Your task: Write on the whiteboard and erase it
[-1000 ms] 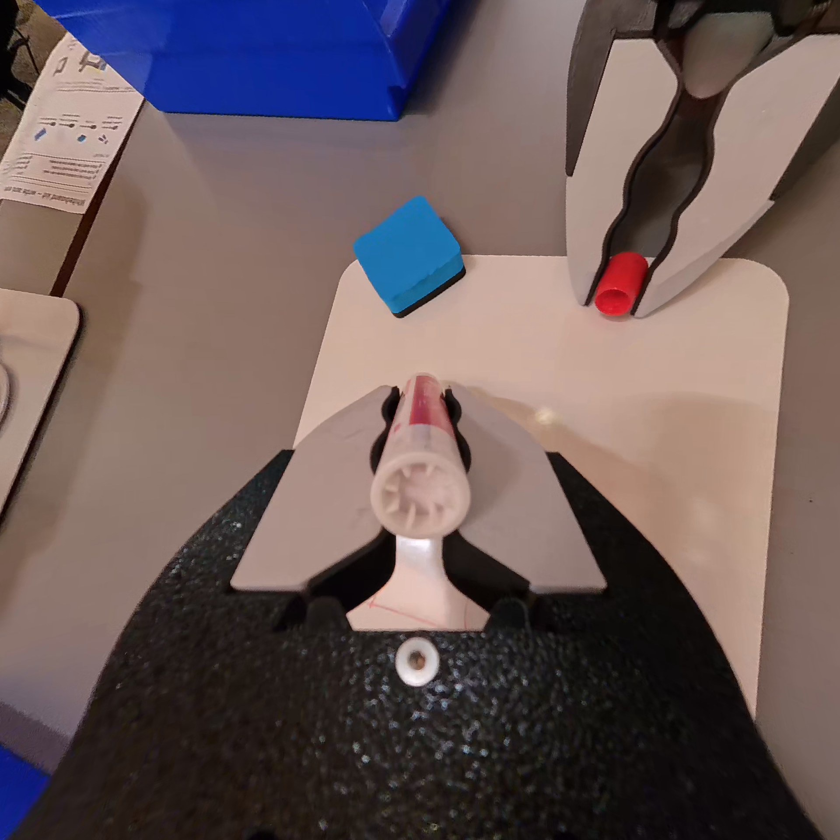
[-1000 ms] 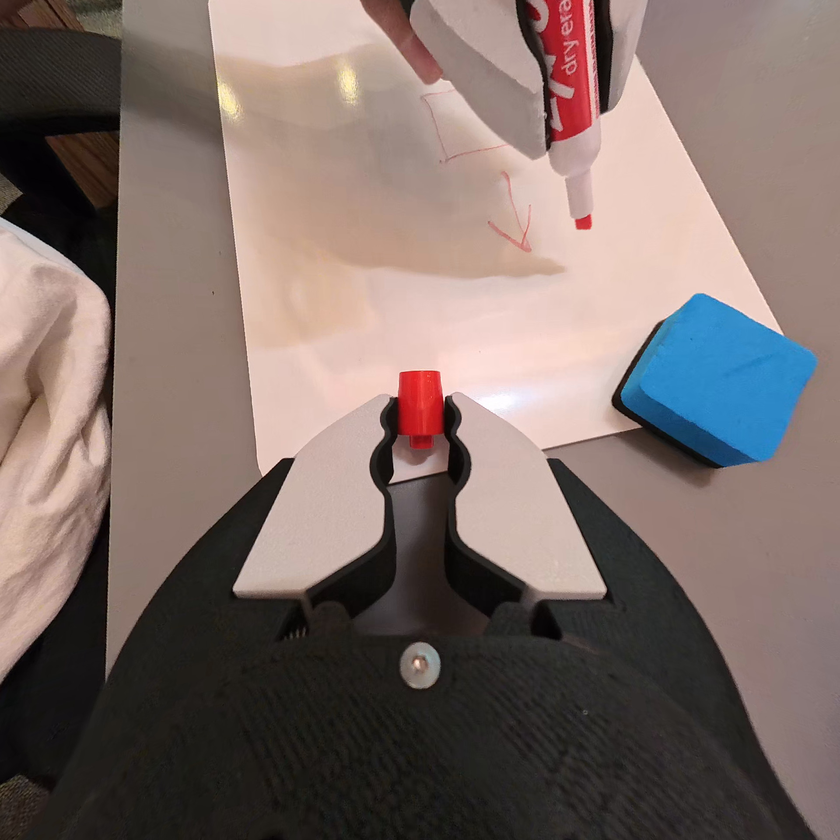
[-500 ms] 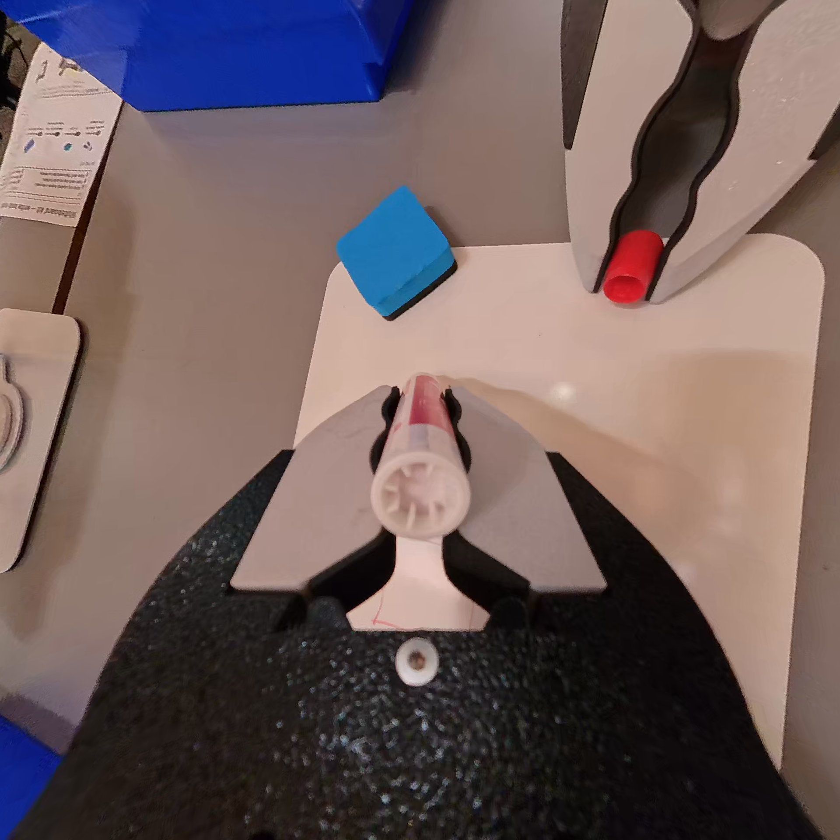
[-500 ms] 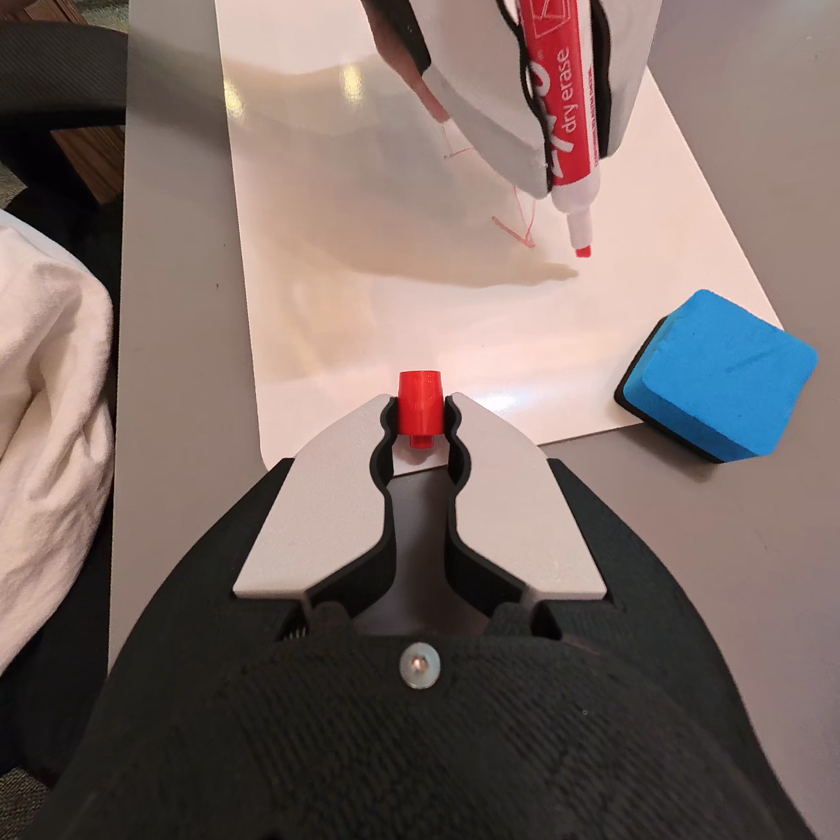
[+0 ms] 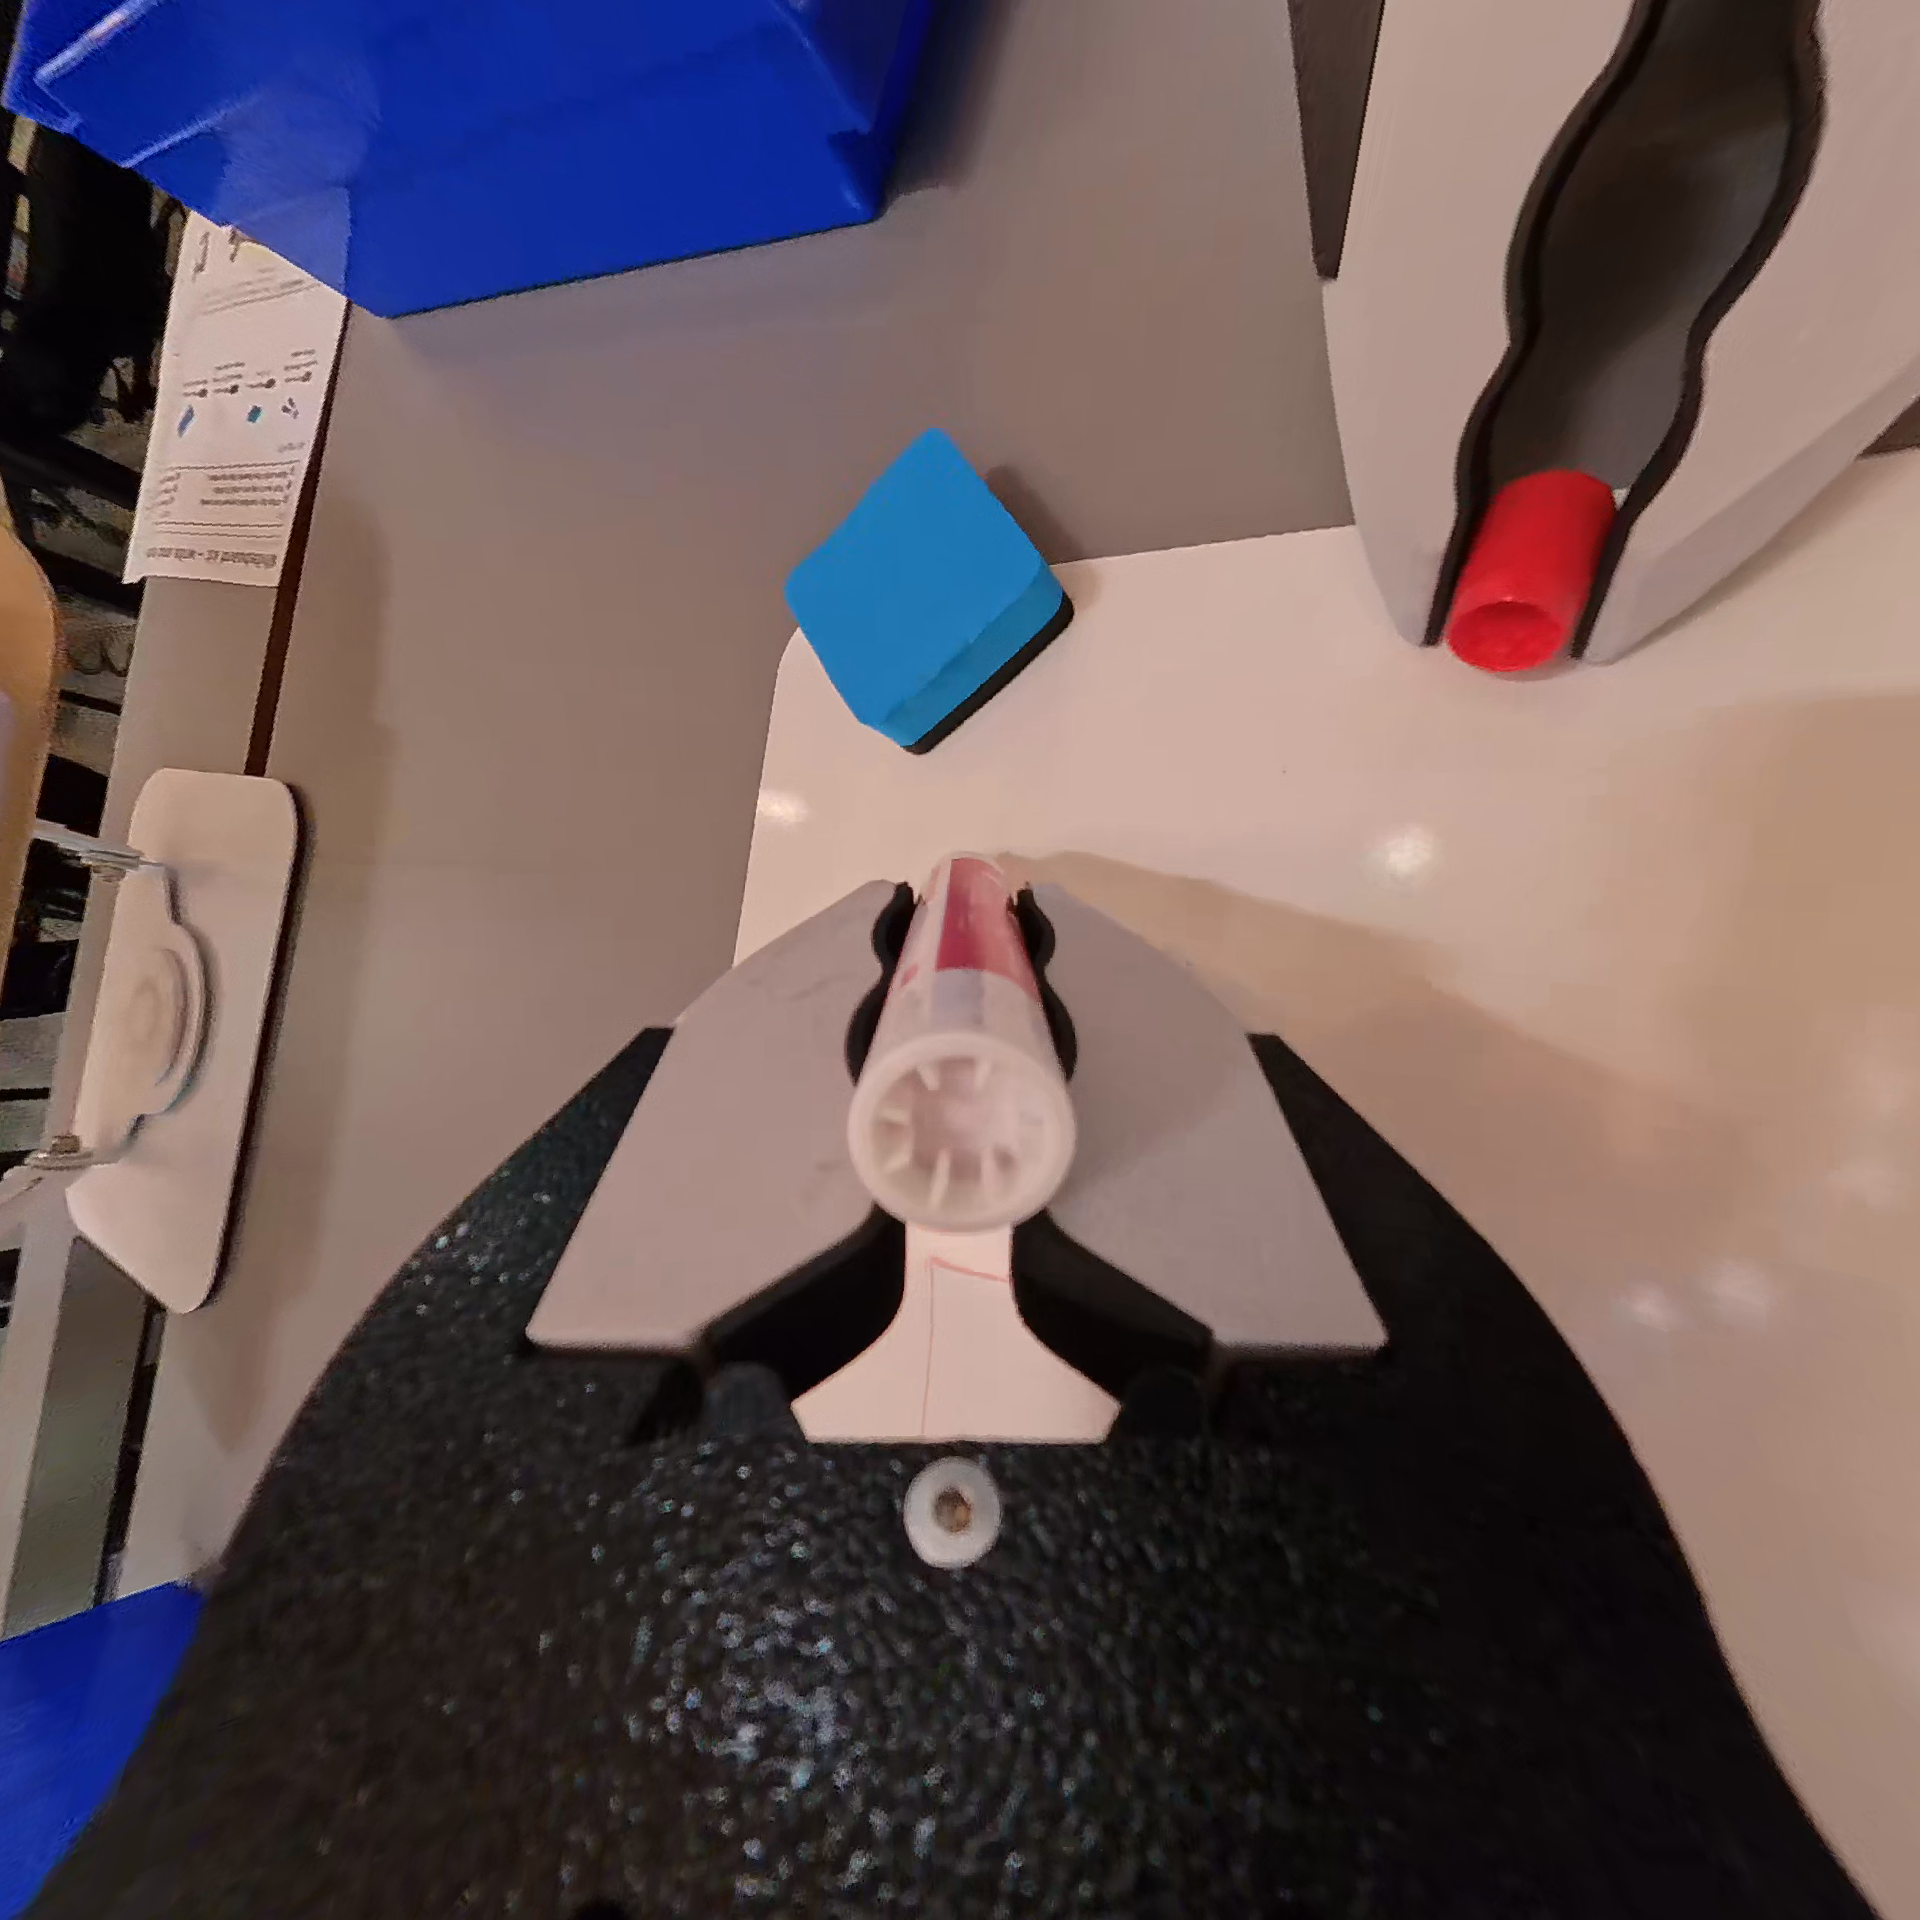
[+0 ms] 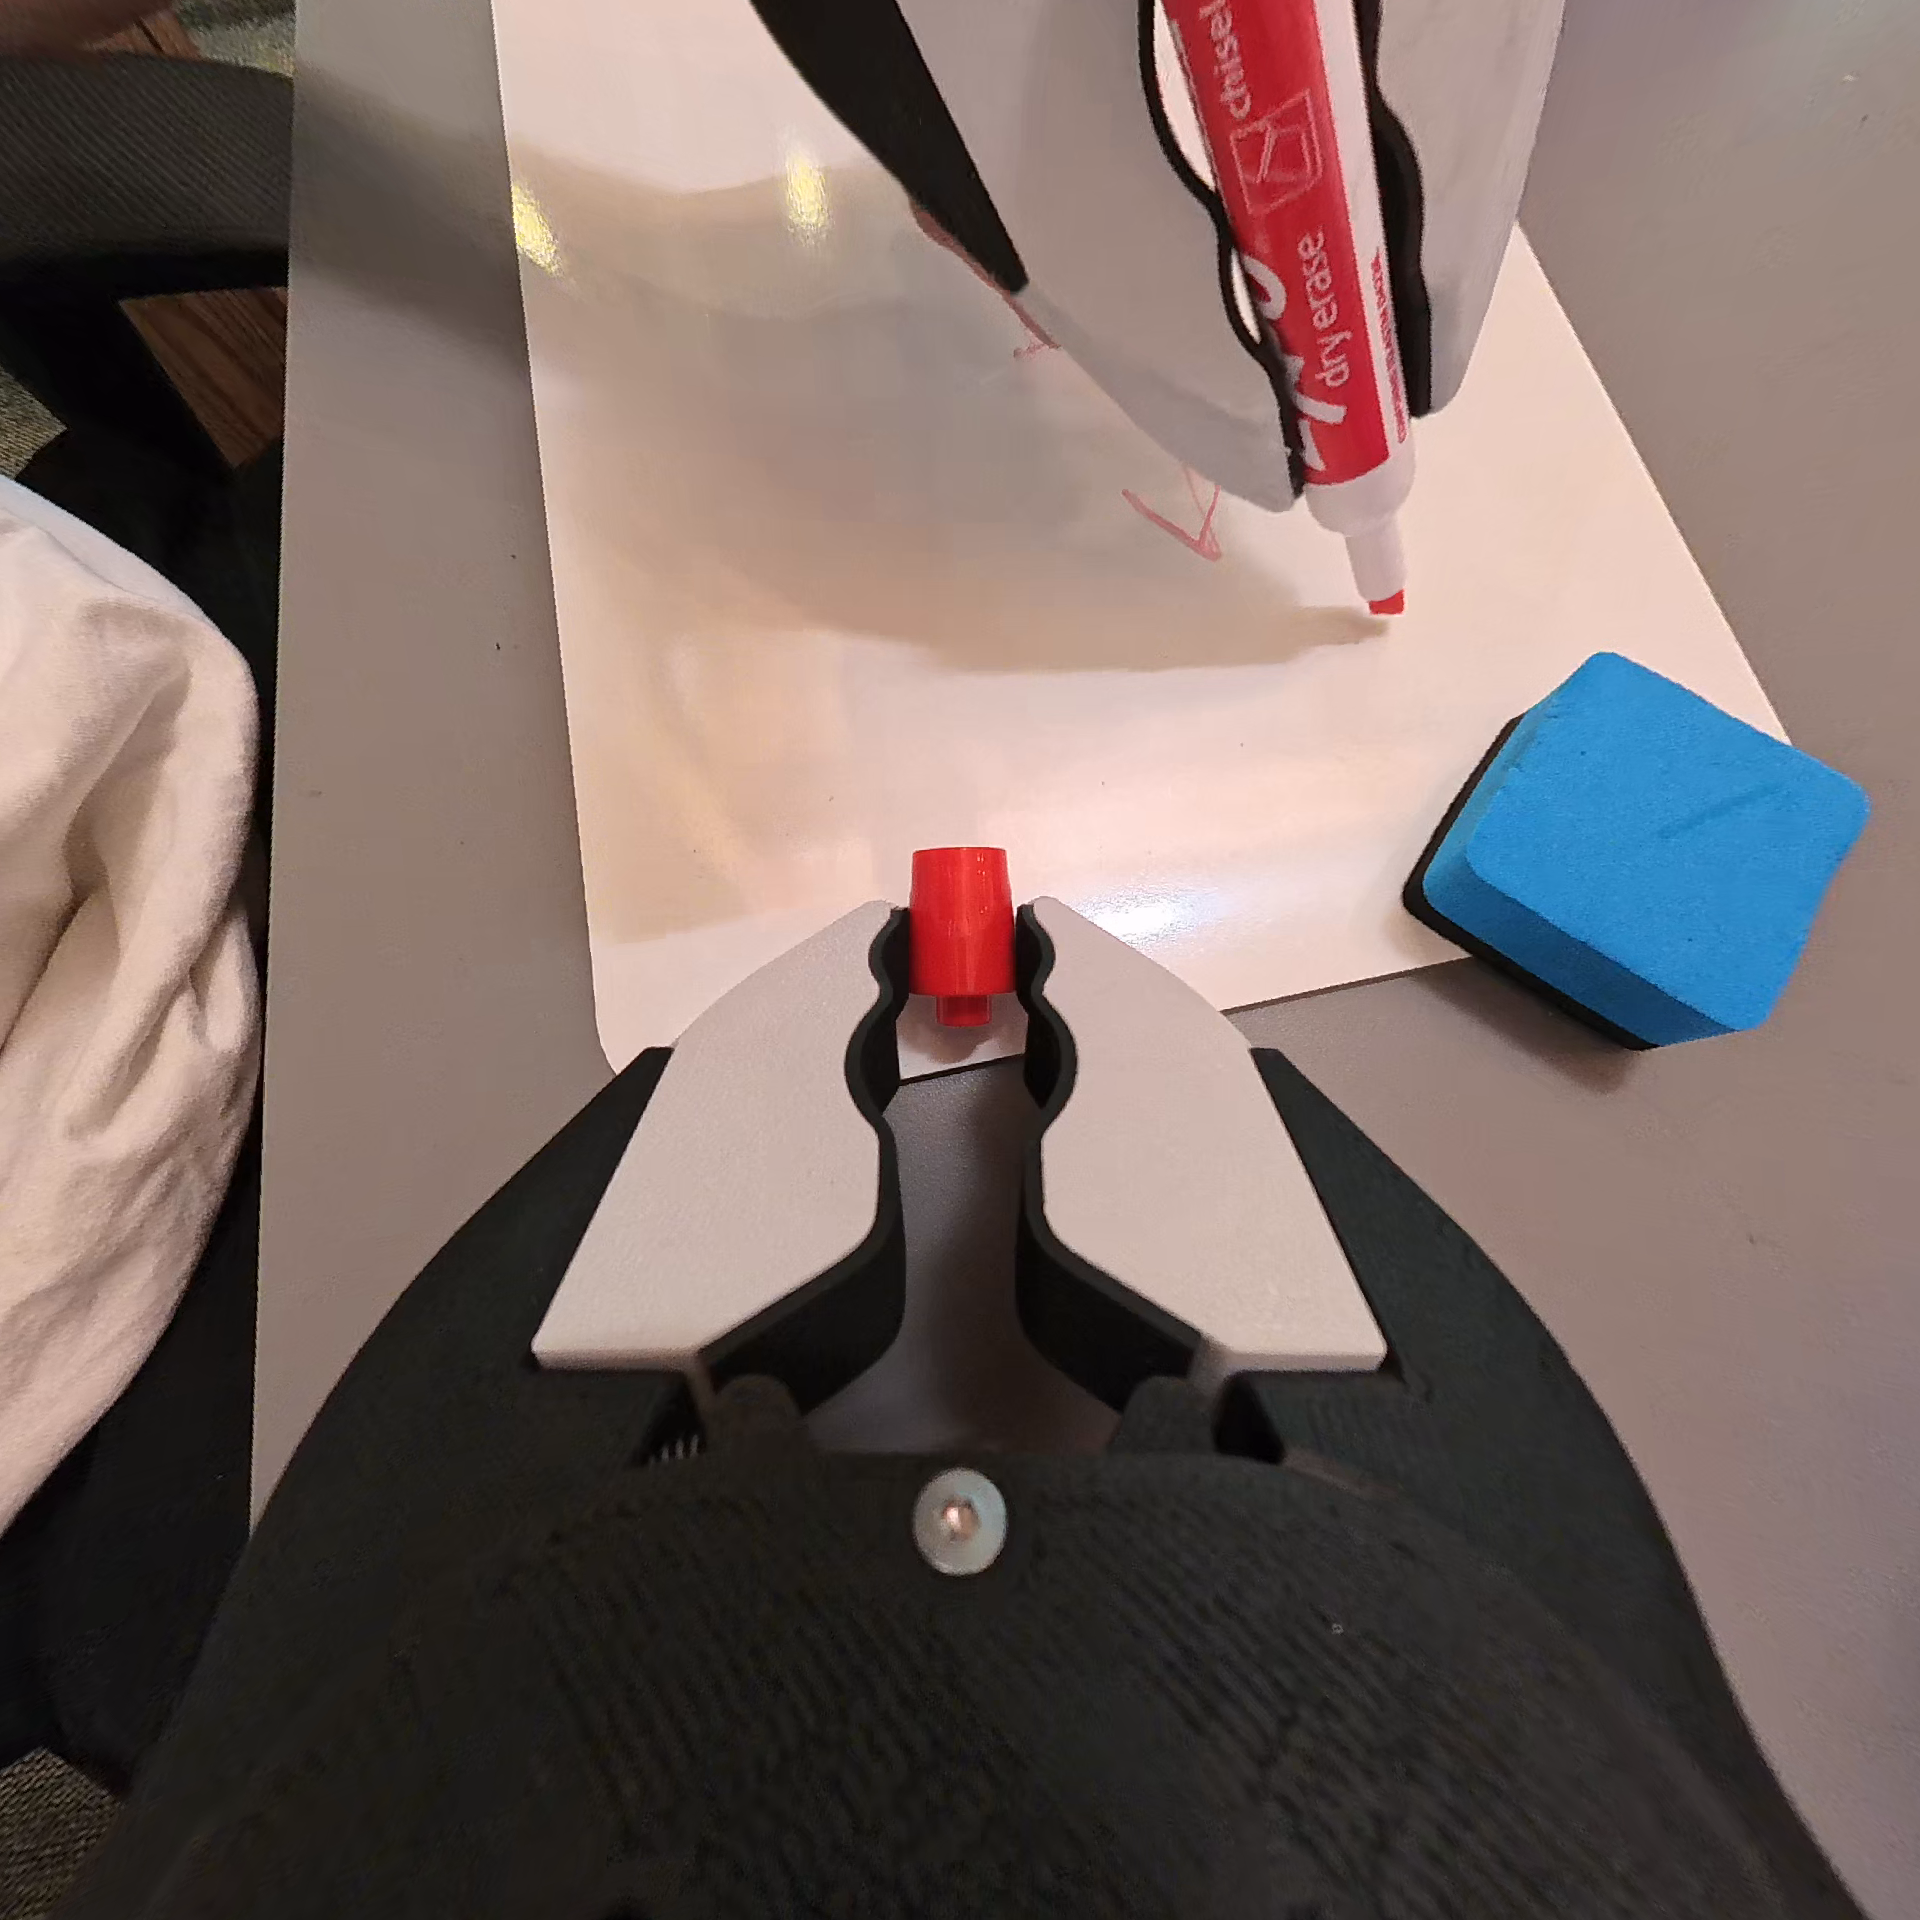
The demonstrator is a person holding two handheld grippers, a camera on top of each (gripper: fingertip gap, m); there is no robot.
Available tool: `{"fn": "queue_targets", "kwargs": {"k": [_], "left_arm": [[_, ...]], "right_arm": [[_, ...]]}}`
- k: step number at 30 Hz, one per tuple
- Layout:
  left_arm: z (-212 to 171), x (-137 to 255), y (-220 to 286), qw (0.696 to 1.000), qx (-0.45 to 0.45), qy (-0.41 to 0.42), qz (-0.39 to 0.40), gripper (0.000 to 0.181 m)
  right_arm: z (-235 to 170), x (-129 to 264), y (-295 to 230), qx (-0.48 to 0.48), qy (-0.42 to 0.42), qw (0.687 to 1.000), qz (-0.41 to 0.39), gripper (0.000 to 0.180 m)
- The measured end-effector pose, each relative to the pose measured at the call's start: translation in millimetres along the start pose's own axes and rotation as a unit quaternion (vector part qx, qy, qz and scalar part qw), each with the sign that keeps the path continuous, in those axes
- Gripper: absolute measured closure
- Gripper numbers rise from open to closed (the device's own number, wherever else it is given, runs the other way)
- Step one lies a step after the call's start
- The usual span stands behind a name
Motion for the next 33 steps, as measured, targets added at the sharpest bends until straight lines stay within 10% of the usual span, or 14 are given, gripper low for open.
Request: {"fn": "queue_targets", "kwargs": {"k": [33], "left_arm": [[-5.4,-0.6,9.5,0.999,-0.003,0.004,0.053,0.161]], "right_arm": [[0.1,-0.1,0.4,-0.002,0.0,1.0,0.001,0.159]]}}
Point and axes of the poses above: each gripper's, where its closed fingertips meet, x back along the fingers, z out of its top, y = z × x across the jaws, the point moved 5 cm from there along x, back along the fingers
